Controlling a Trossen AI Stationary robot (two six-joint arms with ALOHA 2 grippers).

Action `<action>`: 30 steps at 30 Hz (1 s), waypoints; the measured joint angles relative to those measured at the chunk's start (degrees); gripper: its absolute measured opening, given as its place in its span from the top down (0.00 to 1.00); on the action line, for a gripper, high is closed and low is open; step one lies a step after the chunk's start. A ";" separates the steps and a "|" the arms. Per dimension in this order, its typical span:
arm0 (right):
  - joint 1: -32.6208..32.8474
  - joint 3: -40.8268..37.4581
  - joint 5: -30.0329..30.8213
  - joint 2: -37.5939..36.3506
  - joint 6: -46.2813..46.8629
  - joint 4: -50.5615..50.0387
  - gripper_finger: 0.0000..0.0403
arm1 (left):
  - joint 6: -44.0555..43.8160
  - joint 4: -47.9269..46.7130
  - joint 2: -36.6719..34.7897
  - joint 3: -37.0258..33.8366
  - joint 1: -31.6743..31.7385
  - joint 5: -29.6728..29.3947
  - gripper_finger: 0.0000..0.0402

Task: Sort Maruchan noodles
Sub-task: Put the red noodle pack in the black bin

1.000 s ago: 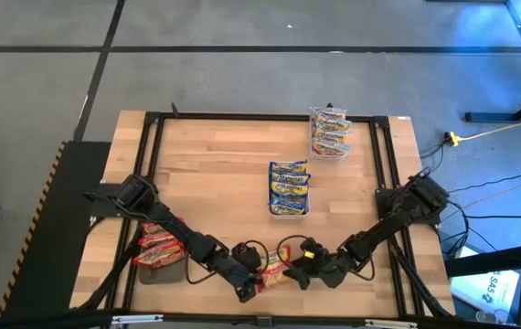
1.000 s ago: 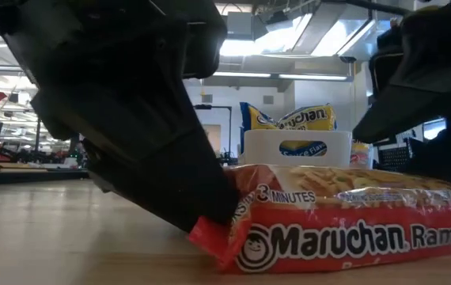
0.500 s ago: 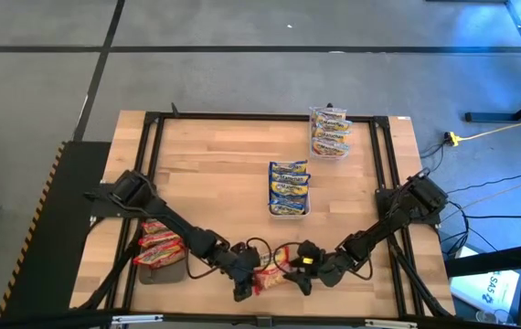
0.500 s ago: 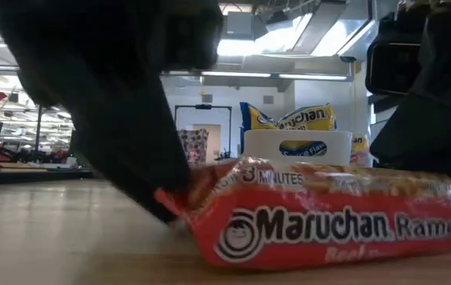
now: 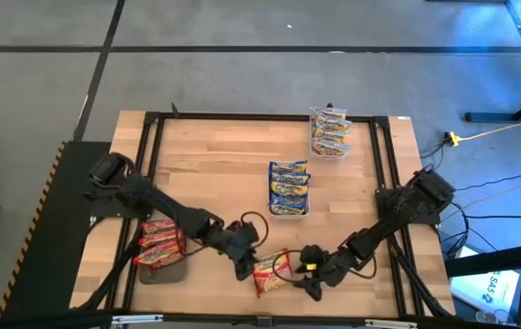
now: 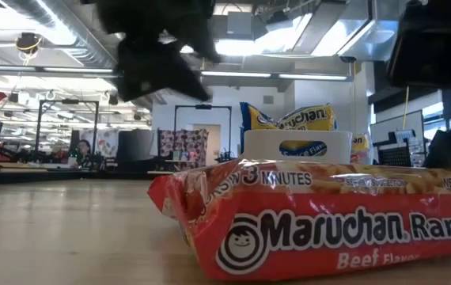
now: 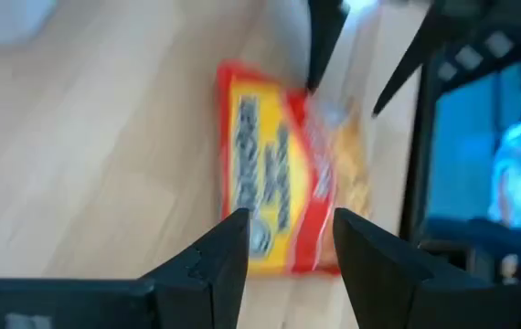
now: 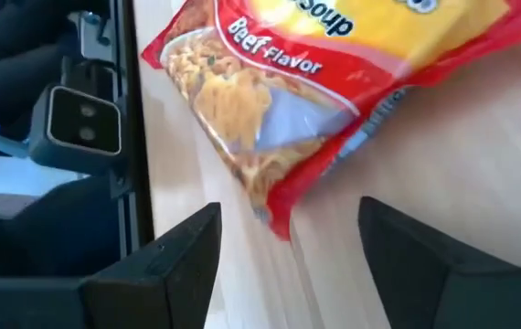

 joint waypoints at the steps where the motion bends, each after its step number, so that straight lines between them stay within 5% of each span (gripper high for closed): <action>1: 0.38 0.00 0.19 -0.79 0.00 -1.41 0.42 | 0.43 1.10 -0.07 0.01 0.65 -0.19 0.61; 7: 3.01 -0.04 4.84 -4.55 -1.30 -6.44 0.42 | 3.05 4.74 2.39 -0.01 4.25 3.78 0.54; 14: 8.48 0.06 14.60 -3.26 -15.39 6.05 0.42 | 2.86 8.43 8.72 -0.02 7.94 11.45 0.46; 19: 9.63 2.24 12.45 0.79 -27.40 14.70 0.42 | 1.25 13.12 11.58 -0.02 9.08 15.33 0.47; 30: 5.79 11.03 15.83 10.47 -37.91 6.12 0.42 | -0.38 15.42 14.00 -0.02 9.42 19.22 0.47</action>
